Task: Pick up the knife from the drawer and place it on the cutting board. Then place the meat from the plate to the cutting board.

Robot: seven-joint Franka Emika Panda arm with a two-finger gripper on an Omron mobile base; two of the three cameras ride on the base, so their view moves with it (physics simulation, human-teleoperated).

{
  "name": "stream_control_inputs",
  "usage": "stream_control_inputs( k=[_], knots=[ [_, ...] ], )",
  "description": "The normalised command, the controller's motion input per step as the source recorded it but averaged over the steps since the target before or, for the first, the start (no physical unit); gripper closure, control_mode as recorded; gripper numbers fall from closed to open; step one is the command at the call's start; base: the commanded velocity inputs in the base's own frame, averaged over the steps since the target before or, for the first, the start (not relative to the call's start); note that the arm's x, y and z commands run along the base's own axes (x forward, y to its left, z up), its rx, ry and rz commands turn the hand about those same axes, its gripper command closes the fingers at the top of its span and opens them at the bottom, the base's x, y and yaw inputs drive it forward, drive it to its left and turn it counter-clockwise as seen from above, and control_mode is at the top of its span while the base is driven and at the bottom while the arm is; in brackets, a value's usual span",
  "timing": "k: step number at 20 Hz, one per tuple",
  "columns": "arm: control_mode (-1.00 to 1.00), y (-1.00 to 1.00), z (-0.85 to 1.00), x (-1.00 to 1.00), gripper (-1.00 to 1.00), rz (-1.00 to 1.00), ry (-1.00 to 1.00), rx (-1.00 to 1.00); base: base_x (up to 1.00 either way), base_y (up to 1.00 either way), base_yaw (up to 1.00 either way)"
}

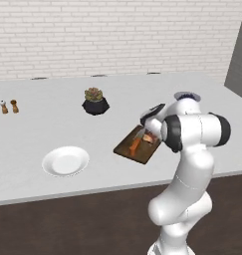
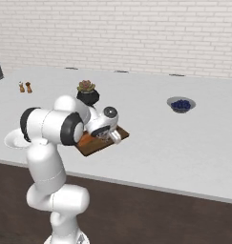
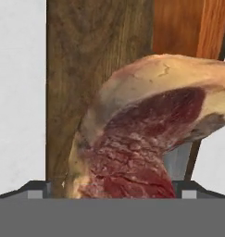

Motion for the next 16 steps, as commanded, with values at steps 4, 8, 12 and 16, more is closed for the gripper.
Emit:
stream_control_inputs(
  k=[4, 8, 12, 16],
  knots=[
    [-1.00, 0.00, 0.70, 0.00, -1.00, 0.14, 0.00, -0.02, 0.00, 0.00, 0.00],
    [-1.00, 0.17, 0.99, -0.11, -1.00, 0.12, 0.00, -0.04, 0.00, 0.00, 0.00],
    [-1.00, 0.27, 1.00, -0.17, -1.00, 0.07, 0.04, -0.04, 0.00, 0.00, 0.00],
    [-1.00, 0.45, 1.00, -0.49, -1.00, 0.03, 0.14, -0.04, 0.00, 0.00, 0.00]
  ],
)
